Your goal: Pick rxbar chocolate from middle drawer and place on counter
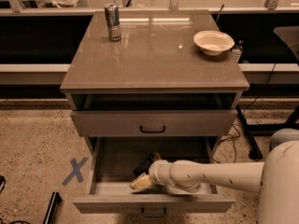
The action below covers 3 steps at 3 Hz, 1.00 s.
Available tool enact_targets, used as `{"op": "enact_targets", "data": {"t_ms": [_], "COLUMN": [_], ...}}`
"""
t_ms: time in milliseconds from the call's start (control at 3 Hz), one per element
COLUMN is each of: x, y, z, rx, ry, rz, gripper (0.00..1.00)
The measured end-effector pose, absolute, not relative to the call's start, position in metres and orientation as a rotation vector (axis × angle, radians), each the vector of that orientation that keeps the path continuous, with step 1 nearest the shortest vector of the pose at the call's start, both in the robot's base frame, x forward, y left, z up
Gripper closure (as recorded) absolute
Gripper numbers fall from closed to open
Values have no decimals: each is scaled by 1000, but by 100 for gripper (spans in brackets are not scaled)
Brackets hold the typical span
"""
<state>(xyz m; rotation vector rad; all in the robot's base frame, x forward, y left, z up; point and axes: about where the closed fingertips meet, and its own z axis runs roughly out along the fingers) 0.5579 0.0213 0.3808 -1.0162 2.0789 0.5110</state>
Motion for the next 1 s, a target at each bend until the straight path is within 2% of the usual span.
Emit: {"op": "enact_targets", "data": {"t_ms": [333, 667, 1000], "x": [558, 560, 568], "y": [21, 17, 6], "z": [374, 367, 362], "rx": [-1012, -987, -941], "ry": [2075, 2096, 2132], "rz": [507, 501, 478], "gripper": [0, 16, 17]}}
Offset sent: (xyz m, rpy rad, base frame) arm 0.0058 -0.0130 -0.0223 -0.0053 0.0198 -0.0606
